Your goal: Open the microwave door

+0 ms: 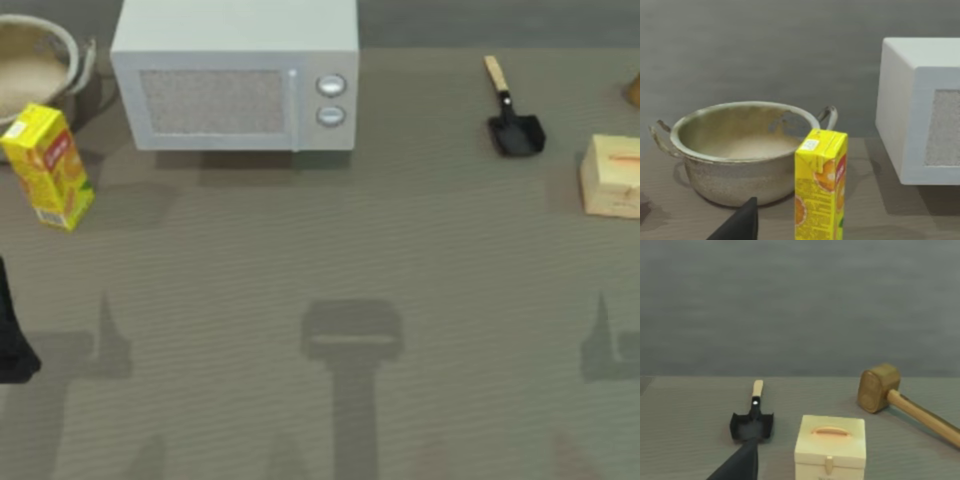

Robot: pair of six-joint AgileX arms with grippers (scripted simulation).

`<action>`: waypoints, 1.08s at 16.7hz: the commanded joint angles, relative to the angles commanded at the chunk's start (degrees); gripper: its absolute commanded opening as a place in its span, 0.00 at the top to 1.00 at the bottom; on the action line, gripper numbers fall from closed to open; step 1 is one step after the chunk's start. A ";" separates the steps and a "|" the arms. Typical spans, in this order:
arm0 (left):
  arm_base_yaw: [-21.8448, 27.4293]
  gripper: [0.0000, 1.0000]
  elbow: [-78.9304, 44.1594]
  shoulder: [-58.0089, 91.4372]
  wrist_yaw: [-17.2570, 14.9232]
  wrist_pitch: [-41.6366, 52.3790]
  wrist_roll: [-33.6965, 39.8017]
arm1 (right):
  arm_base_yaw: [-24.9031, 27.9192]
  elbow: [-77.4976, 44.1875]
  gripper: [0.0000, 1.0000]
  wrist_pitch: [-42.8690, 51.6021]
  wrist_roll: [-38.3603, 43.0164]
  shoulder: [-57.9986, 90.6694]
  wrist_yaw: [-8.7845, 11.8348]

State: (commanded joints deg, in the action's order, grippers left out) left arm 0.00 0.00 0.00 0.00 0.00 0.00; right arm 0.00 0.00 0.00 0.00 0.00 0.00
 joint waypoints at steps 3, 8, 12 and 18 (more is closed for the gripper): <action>0.20 0.00 -0.53 0.57 0.10 0.44 0.12 | 0.00 0.00 0.00 0.00 0.00 0.00 0.00; 3.90 0.00 -11.92 12.51 2.03 8.45 2.87 | 0.00 0.00 0.00 0.00 0.00 0.00 0.00; 9.13 0.00 -30.86 32.18 4.74 19.04 7.46 | 0.00 0.00 0.00 0.00 0.00 0.00 0.00; 18.42 0.00 -69.95 68.39 9.14 35.91 16.50 | 0.00 0.00 0.00 0.00 0.00 0.00 0.00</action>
State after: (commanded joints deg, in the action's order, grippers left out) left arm 18.42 -69.95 68.39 9.14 35.91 16.50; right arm 0.00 0.00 0.00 0.00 0.00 0.00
